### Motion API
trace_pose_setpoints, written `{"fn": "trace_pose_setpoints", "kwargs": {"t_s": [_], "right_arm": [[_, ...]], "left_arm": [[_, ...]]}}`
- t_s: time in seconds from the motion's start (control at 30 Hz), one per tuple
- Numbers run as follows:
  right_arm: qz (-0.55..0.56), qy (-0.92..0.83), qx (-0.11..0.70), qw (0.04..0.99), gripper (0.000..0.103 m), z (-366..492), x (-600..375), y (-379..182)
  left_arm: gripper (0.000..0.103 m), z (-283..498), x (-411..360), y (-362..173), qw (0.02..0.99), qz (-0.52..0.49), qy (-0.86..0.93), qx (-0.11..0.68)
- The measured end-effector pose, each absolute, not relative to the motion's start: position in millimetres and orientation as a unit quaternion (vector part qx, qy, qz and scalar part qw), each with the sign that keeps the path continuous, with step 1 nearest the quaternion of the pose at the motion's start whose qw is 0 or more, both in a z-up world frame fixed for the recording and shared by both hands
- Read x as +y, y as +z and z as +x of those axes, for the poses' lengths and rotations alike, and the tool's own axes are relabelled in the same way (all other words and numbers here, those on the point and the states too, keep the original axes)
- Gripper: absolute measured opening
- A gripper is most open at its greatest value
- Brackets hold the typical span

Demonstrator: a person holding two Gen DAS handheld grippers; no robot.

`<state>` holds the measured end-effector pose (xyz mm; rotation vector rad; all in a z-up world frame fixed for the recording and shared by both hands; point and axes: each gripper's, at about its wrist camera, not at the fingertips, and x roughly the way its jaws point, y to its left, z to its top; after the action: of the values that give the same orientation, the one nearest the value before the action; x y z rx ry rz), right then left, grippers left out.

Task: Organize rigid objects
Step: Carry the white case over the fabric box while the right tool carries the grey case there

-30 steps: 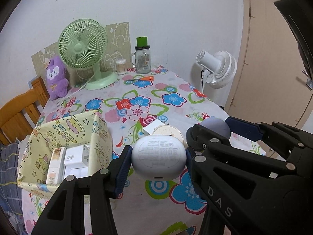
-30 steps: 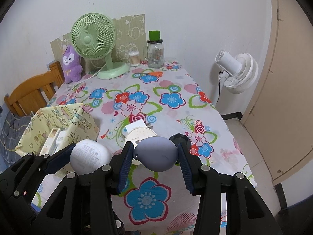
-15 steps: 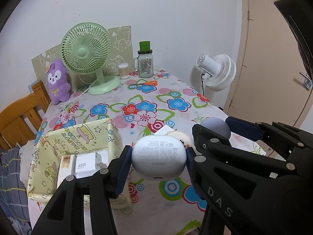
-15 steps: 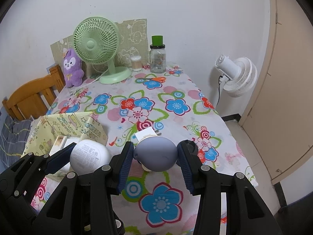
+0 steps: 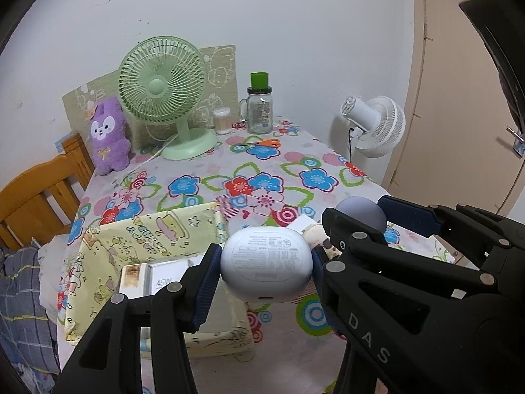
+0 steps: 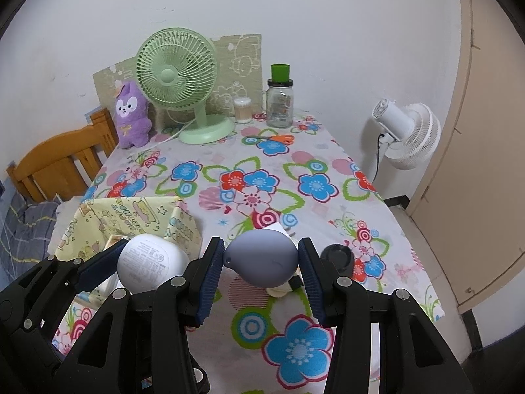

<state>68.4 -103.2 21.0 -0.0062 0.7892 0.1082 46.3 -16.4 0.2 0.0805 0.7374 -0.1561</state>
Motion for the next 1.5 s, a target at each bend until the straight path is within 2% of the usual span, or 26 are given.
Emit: {"fn": "trace_pose_setpoints", "kwargs": {"t_s": [1.5], "right_arm": [[-0.034,0.125,0.419,0.899,0.049,92,16,-7]], "left_arm": [[0.057,55,94,-27,0.919,0.003,-0.017,0.393]]}}
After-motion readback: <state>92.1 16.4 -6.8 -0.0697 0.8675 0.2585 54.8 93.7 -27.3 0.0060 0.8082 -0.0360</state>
